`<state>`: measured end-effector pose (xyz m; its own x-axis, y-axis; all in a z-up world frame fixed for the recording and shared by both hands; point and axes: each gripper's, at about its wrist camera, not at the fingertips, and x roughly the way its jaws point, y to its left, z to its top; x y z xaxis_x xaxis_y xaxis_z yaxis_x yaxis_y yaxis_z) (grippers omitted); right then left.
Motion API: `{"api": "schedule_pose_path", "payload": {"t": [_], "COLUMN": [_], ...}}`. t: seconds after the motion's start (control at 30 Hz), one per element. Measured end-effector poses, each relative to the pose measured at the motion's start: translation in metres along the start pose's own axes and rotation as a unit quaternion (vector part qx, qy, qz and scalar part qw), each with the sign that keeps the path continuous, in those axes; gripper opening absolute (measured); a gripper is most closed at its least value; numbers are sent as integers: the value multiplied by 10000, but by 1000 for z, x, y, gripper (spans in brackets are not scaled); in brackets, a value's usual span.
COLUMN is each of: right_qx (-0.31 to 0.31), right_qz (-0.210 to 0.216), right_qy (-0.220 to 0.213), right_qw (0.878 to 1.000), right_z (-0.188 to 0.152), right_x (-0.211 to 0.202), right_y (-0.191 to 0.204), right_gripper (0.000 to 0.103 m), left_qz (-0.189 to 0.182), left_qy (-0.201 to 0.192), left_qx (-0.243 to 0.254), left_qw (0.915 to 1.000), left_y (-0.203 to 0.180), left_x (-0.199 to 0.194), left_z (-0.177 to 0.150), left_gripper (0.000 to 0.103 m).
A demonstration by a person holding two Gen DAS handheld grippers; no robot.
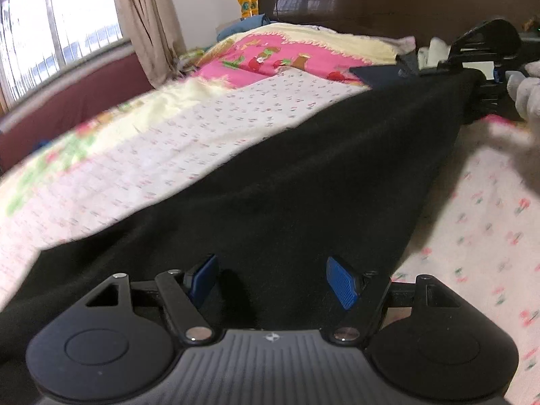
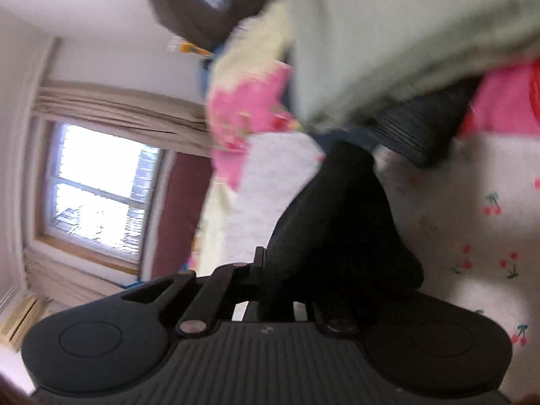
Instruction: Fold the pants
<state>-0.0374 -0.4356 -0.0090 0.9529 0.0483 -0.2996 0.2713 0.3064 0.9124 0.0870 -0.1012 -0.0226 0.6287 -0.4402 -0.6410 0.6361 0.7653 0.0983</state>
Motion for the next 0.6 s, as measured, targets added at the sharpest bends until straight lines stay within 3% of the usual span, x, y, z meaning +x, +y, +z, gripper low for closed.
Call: {"api": "schedule_pose_path", "payload": {"t": [0.07,0.13,0.2,0.27,0.43,0.6], "right_qx": [7,23,-353,-216,-441,-1792], "right_qz": [-106,-243,-846,-1352,-1049,-694], "right_qy": [-52,-76,-42,203,97,396], "right_qw": [9999,9997,9958,9904,9935,9806], "right_z": [-1,-2,-2,-2,-12,-51], "right_x": [1,-1,7,15,3,19], "right_y": [5,6,4,-7,20,105], "right_gripper": [6,6,6,6,7,7], "left_qz": [-383,-311,-352,-327,94,656], "left_qy": [176,99,16,68,-17,-12], "left_qx": [-111,-13,-91,-300,-768,-1146], "left_qw": [9991,9995,9993,9990,9970,9912], "left_y": [-4,-9,-5,7,44,83], "left_x": [9,10,5,2,-22,-49], "left_z": [4,6,4,-2,-18,-34], "left_gripper": [84,84,84,84,84,84]}}
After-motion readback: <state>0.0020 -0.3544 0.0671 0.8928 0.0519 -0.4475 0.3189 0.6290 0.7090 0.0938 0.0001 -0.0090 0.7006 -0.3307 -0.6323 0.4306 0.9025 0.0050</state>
